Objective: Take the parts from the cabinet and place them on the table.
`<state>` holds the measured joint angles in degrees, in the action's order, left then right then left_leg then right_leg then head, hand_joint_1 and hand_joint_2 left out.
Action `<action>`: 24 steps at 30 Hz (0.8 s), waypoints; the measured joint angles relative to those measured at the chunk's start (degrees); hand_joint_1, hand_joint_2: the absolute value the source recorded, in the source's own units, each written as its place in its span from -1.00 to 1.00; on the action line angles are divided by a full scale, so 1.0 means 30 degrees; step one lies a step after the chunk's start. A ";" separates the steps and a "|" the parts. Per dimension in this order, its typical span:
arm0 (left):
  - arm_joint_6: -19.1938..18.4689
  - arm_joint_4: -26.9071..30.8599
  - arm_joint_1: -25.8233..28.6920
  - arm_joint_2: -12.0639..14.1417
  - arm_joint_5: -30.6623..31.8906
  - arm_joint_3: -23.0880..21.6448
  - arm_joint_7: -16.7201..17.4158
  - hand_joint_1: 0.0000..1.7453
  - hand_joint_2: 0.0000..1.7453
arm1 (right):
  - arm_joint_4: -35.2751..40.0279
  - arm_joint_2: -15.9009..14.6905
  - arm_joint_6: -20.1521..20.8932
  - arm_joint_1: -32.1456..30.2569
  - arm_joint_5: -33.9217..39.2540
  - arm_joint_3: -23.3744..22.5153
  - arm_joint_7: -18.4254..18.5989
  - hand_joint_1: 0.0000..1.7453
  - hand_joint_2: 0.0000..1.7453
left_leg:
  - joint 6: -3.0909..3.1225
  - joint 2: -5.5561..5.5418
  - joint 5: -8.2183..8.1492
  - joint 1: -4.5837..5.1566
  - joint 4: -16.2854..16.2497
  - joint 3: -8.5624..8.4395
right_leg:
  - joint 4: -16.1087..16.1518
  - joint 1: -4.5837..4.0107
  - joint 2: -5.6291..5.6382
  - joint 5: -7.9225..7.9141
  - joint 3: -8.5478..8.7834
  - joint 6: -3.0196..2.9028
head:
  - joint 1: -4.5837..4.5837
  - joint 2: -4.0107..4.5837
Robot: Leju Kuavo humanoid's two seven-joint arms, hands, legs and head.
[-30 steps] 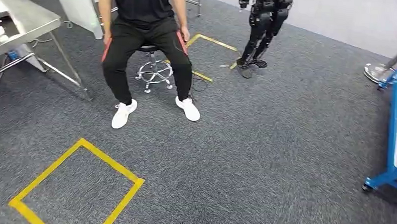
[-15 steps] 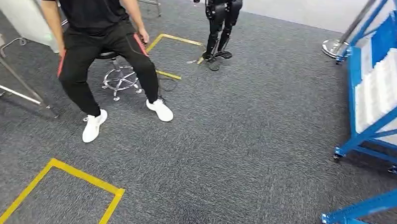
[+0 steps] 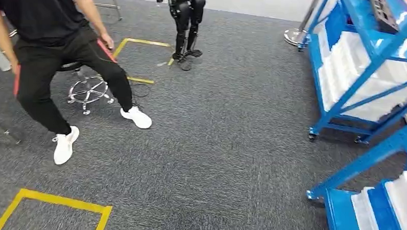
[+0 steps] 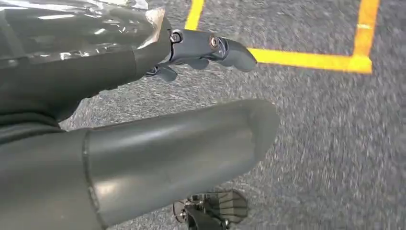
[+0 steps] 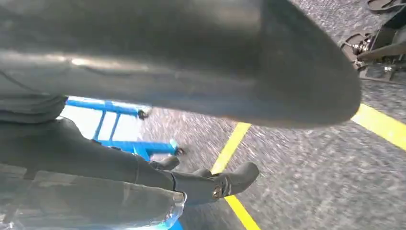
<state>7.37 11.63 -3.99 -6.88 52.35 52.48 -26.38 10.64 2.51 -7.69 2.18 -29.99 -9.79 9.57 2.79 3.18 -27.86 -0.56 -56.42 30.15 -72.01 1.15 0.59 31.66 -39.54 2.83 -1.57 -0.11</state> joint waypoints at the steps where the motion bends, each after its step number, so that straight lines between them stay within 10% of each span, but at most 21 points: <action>1: 0.0000 0.0000 -0.0012 -0.0007 0.0000 0.0000 0.0000 -1.00 -1.00 | -0.0007 -0.0007 -0.0007 -0.0014 0.0000 0.0000 0.0000 -1.00 -1.00 | -0.0030 0.0249 -0.0015 -0.0005 -0.0003 -0.0017 | 0.1650 0.0059 -0.0189 -0.0579 0.0978 0.0234 | 0.0000 0.0000; 3: 0.0000 0.0007 -0.0021 0.0022 0.0000 0.0000 0.0000 -1.00 -1.00 | -0.0007 0.0021 -0.0015 0.0059 -0.0007 0.0000 0.0000 -1.00 -1.00 | -0.0207 0.0619 -0.0091 0.0088 -0.0059 -0.0158 | 0.4846 0.0147 -0.1857 -0.1247 0.2935 0.0369 | 0.0001 0.0000; 4: 0.0000 0.0007 0.0014 0.0044 0.0000 0.0000 0.0000 -1.00 -1.00 | -0.0007 0.0058 -0.0015 0.0152 -0.0014 0.0000 0.0000 -1.00 -1.00 | -0.0396 0.0787 -0.0236 0.0211 -0.0112 -0.0175 | 0.5004 -0.0088 -0.2029 -0.1399 0.2927 0.0209 | -0.0007 0.0000; 8: -0.0007 0.0000 -0.0109 0.0029 0.0007 0.0000 0.0000 -1.00 -1.00 | -0.0015 0.0066 -0.0015 0.0097 -0.0036 0.0000 0.0000 -1.00 -1.00 | -0.0873 0.1442 -0.0337 0.0053 -0.0089 -0.0407 | 0.5034 -0.0029 -0.1033 -0.1536 0.2709 -0.0440 | 0.0103 0.0000; 10: 0.0007 0.0000 -0.0112 0.0044 0.0066 0.0000 0.0022 -1.00 -1.00 | -0.0015 0.0073 -0.0015 0.0082 -0.0087 0.0000 0.0014 -1.00 -1.00 | -0.1041 -0.0383 -0.1479 -0.0085 -0.1431 0.0107 | 0.5048 0.0136 -0.0658 -0.1661 0.2816 -0.0715 | 0.0145 0.0000; 13: 0.0007 -0.0029 0.0053 0.0029 0.0117 0.0000 0.0080 -1.00 -1.00 | -0.0015 0.0058 -0.0007 0.0078 -0.0109 0.0000 0.0000 -1.00 -1.00 | -0.1040 -0.1063 -0.3466 -0.0085 -0.5780 0.2184 | 0.5019 -0.0087 0.0088 -0.1762 0.2677 -0.0927 | 0.0153 0.0000; 15: 0.0007 -0.0029 0.0070 0.0029 0.0117 0.0000 0.0080 -1.00 -1.00 | -0.0015 0.0051 -0.0007 0.0025 -0.0117 0.0000 -0.0007 -1.00 -1.00 | -0.0974 -0.1086 -0.2696 -0.0090 -0.5584 0.2260 | 0.4993 -0.0148 0.0597 -0.1785 0.2696 -0.0963 | 0.0146 0.0000; 17: 0.0015 -0.0029 0.0067 0.0029 0.0117 0.0007 0.0073 -1.00 -1.00 | -0.0015 0.0051 -0.0007 0.0007 -0.0117 0.0000 -0.0015 -1.00 -1.00 | -0.0880 -0.1360 -0.0787 -0.0135 -0.2526 0.0912 | 0.4914 -0.0145 0.1158 -0.1780 0.2734 -0.0954 | 0.0153 0.0000; 19: 0.0015 -0.0036 0.0066 0.0051 0.0117 0.0007 0.0073 -1.00 -1.00 | -0.0015 0.0080 -0.0007 0.0060 -0.0117 0.0000 -0.0044 -1.00 -1.00 | -0.0813 -0.3102 -0.0418 -0.0276 -0.0633 0.0144 | 0.4753 -0.0271 0.1551 -0.1766 0.2528 -0.0848 | 0.0146 0.0000; 23: 0.0008 -0.0036 0.0024 0.0022 0.0131 0.0007 0.0058 -1.00 -1.00 | -0.0029 0.0081 -0.0007 -0.0022 -0.0116 0.0000 -0.0066 -1.00 -1.00 | -0.0303 -0.2077 -0.0071 -0.0029 -0.0329 0.0145 | 0.4941 -0.0237 0.2371 -0.2081 0.1988 -0.0230 | 0.0125 0.0000; 24: 0.0000 -0.0036 -0.0012 0.0007 0.0146 0.0007 0.0044 -1.00 -1.00 | -0.0029 0.0058 -0.0007 -0.0016 -0.0116 -0.0007 -0.0066 -1.00 -1.00 | -0.0116 -0.1773 0.0102 -0.0096 -0.0119 0.0091 | 0.4556 -0.0156 0.1515 -0.1914 0.1980 -0.0273 | 0.0138 0.0000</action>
<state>7.37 11.52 -4.02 -6.86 52.78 52.50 -26.25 10.56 2.69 -7.72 2.13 -30.34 -9.81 9.38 2.44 -2.14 -27.56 -0.84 -56.78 30.42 -58.35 0.68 5.13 25.92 -33.60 2.02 -1.16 -0.11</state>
